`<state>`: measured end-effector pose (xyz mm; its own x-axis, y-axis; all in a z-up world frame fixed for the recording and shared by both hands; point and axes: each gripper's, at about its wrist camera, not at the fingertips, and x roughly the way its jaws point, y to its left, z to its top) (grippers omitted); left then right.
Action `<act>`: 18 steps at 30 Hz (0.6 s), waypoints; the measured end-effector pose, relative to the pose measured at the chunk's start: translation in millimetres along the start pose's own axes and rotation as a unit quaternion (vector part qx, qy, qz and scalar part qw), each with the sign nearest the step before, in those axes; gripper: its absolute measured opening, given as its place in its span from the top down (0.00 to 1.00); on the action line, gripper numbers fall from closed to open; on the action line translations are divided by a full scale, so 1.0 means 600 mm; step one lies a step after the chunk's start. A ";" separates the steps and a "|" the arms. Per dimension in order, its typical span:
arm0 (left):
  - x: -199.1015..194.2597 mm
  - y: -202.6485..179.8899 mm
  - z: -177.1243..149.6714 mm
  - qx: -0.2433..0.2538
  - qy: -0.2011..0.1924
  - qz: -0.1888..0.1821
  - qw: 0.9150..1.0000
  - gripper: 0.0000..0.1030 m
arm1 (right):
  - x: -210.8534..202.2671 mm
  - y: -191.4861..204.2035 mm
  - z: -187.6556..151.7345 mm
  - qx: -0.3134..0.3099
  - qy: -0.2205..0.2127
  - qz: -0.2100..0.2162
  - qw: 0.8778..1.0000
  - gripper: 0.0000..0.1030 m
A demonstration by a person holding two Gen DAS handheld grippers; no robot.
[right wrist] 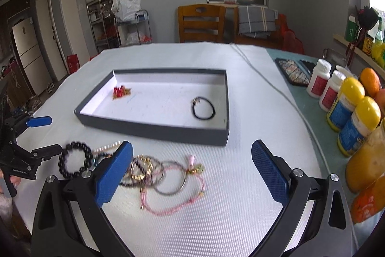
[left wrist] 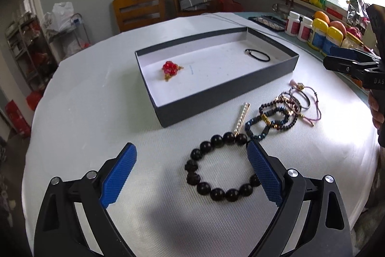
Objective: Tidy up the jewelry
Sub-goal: 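Move both open grippers back to the jewelry pile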
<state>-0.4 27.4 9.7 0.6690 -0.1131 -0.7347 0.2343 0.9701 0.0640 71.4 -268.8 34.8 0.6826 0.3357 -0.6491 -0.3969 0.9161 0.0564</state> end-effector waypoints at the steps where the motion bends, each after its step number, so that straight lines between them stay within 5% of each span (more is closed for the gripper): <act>1: 0.005 -0.001 -0.007 0.000 0.004 0.001 1.000 0.08 | 0.005 0.002 -0.007 -0.003 0.007 0.001 1.000 0.05; 10: 0.027 0.011 -0.035 -0.023 0.017 0.005 1.000 0.08 | 0.046 0.018 -0.050 -0.023 0.046 0.011 0.999 0.06; 18: 0.024 0.005 -0.036 -0.012 0.010 0.000 1.000 0.09 | 0.061 0.035 -0.063 -0.046 0.074 0.036 0.996 0.43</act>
<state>-5.1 33.1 -15.0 0.6540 -0.1089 -0.7486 0.2178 0.9748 0.0485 64.7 -245.6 -16.3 0.5555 0.3568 -0.7511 -0.5004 0.8648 0.0407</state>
